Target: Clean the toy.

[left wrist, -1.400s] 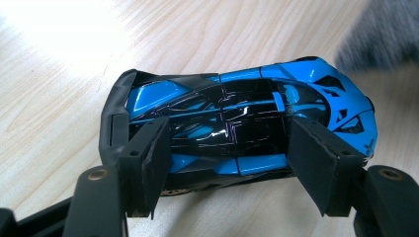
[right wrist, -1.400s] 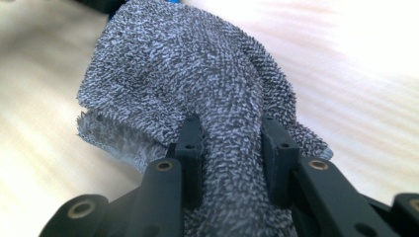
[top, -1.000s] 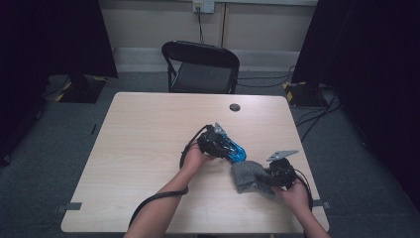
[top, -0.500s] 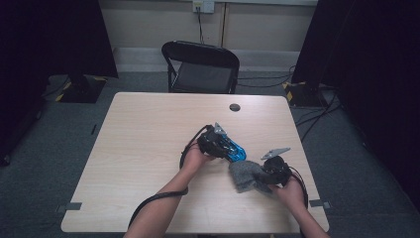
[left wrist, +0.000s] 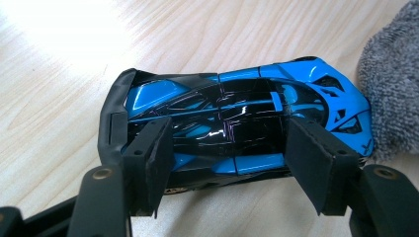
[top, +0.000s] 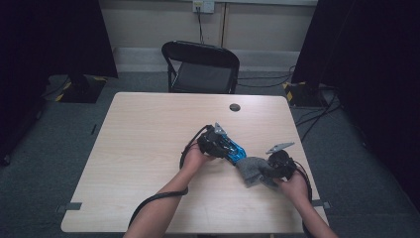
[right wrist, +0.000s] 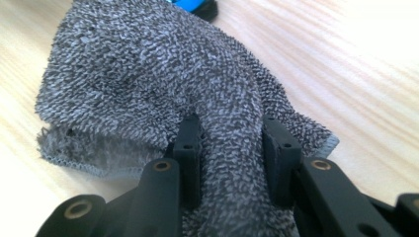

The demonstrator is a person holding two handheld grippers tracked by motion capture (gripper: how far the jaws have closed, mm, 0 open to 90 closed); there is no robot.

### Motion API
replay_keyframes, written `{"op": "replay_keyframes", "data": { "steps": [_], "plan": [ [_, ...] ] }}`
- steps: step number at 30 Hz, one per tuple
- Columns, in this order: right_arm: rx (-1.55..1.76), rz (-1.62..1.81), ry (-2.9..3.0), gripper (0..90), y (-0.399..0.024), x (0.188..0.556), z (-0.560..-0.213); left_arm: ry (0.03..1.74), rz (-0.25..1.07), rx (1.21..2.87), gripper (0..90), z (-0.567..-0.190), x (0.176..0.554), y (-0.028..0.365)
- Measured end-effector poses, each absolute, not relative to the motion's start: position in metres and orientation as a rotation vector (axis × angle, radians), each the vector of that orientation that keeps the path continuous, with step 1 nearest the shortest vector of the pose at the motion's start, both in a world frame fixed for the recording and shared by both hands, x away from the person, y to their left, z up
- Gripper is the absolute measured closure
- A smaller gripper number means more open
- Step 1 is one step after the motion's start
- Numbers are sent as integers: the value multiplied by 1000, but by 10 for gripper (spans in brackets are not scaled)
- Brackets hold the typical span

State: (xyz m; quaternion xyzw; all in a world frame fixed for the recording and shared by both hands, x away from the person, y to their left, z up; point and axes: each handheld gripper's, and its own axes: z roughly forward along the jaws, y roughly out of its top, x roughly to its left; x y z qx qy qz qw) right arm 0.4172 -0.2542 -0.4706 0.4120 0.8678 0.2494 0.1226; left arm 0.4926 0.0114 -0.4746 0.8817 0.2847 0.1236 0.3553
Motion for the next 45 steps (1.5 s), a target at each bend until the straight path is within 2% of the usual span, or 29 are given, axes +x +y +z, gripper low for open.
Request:
{"op": "replay_keyframes", "data": {
  "steps": [27,37,41,45],
  "plan": [
    [1401,699,2385,660,-274,462,-469,737,324,2273,371,-475,491,12],
    [1514,790,2270,656,-274,495,-457,737,323,2255,370,-476,491,12],
    [1530,775,2257,631,-264,508,-462,733,323,2257,370,-476,491,12],
    [1495,783,2280,552,-251,515,-468,726,323,2248,370,-477,490,14]
  ]
}}
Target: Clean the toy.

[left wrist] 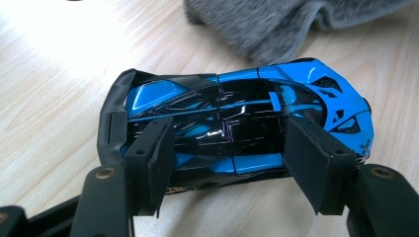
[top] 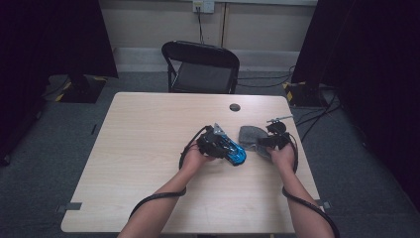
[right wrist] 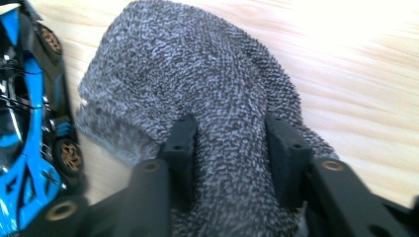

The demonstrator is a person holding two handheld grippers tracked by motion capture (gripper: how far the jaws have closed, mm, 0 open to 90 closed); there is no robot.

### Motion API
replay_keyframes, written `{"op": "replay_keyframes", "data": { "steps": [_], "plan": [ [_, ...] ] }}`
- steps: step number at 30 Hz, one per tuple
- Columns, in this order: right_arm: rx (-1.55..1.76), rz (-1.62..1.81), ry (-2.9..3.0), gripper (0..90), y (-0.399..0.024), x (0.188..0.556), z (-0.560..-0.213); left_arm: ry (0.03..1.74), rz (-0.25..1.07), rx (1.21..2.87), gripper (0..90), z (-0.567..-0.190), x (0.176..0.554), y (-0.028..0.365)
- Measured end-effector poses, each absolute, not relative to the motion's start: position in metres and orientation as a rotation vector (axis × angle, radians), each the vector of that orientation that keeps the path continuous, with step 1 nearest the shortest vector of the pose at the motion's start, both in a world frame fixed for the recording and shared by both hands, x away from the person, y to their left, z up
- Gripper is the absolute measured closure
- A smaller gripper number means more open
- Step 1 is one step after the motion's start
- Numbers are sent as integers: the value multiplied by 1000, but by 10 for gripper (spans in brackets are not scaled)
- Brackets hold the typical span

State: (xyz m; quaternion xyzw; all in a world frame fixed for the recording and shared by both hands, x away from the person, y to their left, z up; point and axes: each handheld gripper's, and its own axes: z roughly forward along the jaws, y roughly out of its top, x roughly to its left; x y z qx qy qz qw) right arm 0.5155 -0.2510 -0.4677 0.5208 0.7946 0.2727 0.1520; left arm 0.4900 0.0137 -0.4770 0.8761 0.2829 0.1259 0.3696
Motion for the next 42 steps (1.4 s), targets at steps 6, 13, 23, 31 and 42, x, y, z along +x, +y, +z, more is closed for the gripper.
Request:
{"op": "replay_keyframes", "data": {
  "steps": [6,13,23,31,42],
  "plan": [
    [1342,808,2355,441,-251,507,-464,727,315,2248,370,-477,489,12],
    [1335,874,2342,411,-273,506,-457,730,323,2240,371,-478,487,11],
    [1250,844,2421,473,-260,499,-483,723,322,2251,370,-477,487,11],
    [1456,928,2291,707,-252,502,-472,724,321,2249,370,-477,487,11],
    [1432,837,2257,710,-207,532,-473,713,312,2245,370,-477,489,13]
  ]
}}
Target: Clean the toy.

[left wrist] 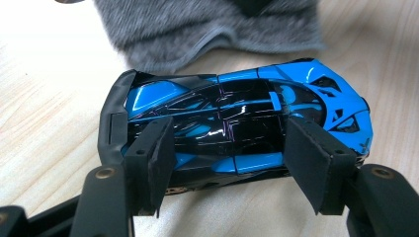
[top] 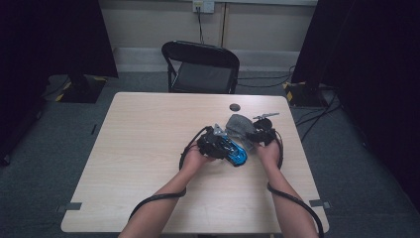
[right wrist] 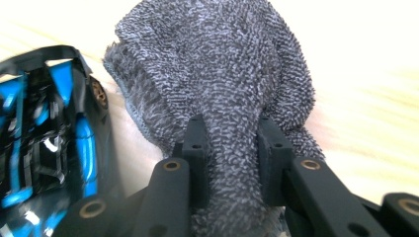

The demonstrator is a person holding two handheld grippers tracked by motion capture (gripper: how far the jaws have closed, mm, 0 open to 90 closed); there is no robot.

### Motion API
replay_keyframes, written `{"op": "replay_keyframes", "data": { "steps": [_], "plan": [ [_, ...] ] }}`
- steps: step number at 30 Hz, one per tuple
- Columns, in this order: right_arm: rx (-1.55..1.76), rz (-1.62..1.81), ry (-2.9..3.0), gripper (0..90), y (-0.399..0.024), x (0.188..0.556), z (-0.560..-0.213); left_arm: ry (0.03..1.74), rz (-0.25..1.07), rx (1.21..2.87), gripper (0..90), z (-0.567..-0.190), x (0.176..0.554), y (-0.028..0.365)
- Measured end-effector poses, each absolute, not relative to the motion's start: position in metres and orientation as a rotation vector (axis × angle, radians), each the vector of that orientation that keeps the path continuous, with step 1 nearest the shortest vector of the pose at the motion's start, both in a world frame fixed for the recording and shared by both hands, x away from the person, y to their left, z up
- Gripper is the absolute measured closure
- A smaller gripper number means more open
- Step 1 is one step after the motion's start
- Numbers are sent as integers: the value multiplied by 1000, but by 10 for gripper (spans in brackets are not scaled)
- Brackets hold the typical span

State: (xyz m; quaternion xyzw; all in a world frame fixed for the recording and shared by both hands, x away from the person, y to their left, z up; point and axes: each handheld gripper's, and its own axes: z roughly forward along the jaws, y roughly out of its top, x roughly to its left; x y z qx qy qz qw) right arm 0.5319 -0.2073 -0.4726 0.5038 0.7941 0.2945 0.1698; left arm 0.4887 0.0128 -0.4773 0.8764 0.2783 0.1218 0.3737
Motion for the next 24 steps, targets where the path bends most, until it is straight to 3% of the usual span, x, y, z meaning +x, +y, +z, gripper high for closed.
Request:
{"op": "replay_keyframes", "data": {
  "steps": [8,24],
  "plan": [
    [1295,875,2410,722,-185,536,-481,704,314,2244,369,-478,489,14],
    [1223,955,2489,726,-215,511,-481,714,315,2258,369,-476,489,11]
  ]
}}
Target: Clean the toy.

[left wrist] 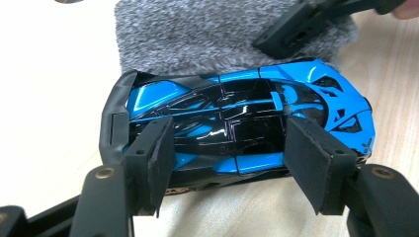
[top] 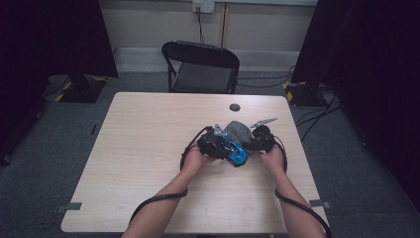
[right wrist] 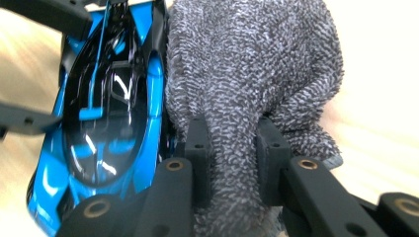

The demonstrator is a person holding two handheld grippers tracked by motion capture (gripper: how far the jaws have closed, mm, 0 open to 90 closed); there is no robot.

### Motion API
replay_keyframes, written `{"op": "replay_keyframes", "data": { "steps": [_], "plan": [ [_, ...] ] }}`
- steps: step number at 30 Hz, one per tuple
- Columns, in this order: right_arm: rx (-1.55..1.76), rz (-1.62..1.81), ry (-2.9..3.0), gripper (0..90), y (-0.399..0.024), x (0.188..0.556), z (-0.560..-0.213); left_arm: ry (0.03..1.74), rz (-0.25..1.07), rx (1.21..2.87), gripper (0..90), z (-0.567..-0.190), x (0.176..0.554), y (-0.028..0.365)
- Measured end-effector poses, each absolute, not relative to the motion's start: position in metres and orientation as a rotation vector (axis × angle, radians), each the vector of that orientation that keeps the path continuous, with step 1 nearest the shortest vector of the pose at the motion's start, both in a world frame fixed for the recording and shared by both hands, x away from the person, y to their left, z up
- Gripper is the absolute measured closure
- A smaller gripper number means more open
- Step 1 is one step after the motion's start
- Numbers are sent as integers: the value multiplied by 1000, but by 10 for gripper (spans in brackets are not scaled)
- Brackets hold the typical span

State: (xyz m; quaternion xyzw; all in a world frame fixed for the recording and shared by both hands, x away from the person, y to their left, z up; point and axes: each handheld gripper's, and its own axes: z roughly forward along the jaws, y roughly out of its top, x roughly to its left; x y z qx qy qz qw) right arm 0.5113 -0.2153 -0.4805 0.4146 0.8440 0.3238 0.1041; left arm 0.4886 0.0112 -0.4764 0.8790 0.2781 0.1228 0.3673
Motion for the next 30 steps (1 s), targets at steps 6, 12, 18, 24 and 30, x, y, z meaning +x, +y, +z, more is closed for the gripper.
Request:
{"op": "replay_keyframes", "data": {
  "steps": [6,12,18,24,30],
  "plan": [
    [1212,962,2494,725,-226,501,-480,717,315,2262,369,-476,489,10],
    [1204,970,2501,725,-238,490,-480,719,315,2262,369,-476,489,10],
    [1196,972,2508,725,-249,476,-480,721,314,2274,369,-475,488,9],
    [1177,959,2523,724,-259,463,-479,713,310,2285,369,-474,488,7],
    [1182,967,2524,724,-270,451,-478,722,303,2289,369,-473,487,5]
  ]
}}
